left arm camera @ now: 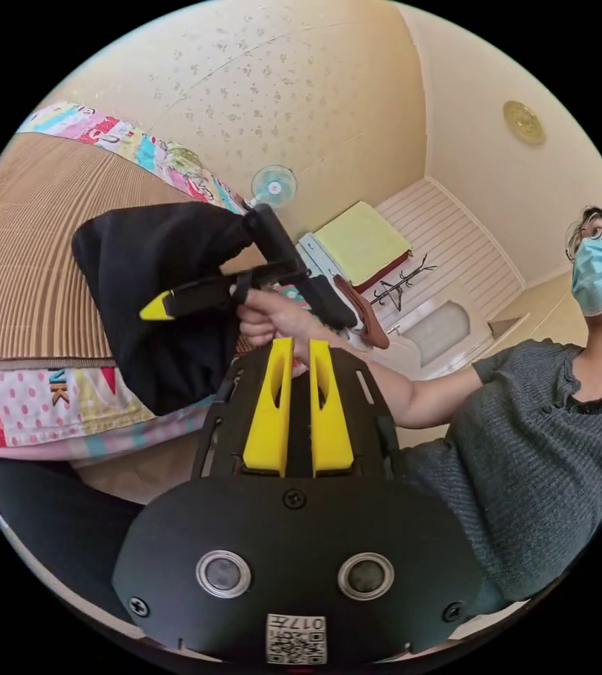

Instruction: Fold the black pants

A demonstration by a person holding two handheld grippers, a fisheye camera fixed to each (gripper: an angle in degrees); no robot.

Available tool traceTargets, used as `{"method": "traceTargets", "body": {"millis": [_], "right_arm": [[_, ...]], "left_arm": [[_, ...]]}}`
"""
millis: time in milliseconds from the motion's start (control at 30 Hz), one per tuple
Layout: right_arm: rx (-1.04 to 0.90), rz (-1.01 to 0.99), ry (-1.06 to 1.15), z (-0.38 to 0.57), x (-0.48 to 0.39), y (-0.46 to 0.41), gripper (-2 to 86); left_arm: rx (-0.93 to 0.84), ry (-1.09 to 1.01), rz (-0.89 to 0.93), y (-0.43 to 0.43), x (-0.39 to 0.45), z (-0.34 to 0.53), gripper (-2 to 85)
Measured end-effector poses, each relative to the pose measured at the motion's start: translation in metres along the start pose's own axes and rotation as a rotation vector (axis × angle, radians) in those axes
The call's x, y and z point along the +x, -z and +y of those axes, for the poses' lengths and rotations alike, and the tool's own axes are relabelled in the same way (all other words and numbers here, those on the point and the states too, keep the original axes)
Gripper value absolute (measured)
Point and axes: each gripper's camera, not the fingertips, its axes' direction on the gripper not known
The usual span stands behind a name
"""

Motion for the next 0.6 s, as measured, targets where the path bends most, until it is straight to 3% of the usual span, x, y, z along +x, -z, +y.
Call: {"method": "traceTargets", "body": {"millis": [100, 233, 400, 500, 600], "right_arm": [[0.078, -0.041, 0.030, 0.047, 0.007, -0.004, 2.3], [0.064, 0.050, 0.031, 0.093, 0.004, 0.006, 1.2], [0.056, 0.075, 0.002, 0.140, 0.005, 0.031, 0.5], [0.113, 0.068, -0.031, 0.164, 0.010, 0.061, 0.6], [0.188, 0.013, -0.050, 0.178, 0.015, 0.093, 0.9]], "left_arm": [[0.003, 0.015, -0.116, -0.008, -0.013, -0.033, 9.1], [-0.044, -0.010, -0.266, -0.034, -0.029, -0.105, 13.8], [-0.136, 0.054, -0.495, -0.082, -0.126, -0.213, 15.2], [-0.322, 0.205, -0.429, -0.116, -0.216, -0.243, 17.9], [-0.338, 0.266, -0.289, -0.127, -0.261, -0.242, 16.6]]}}
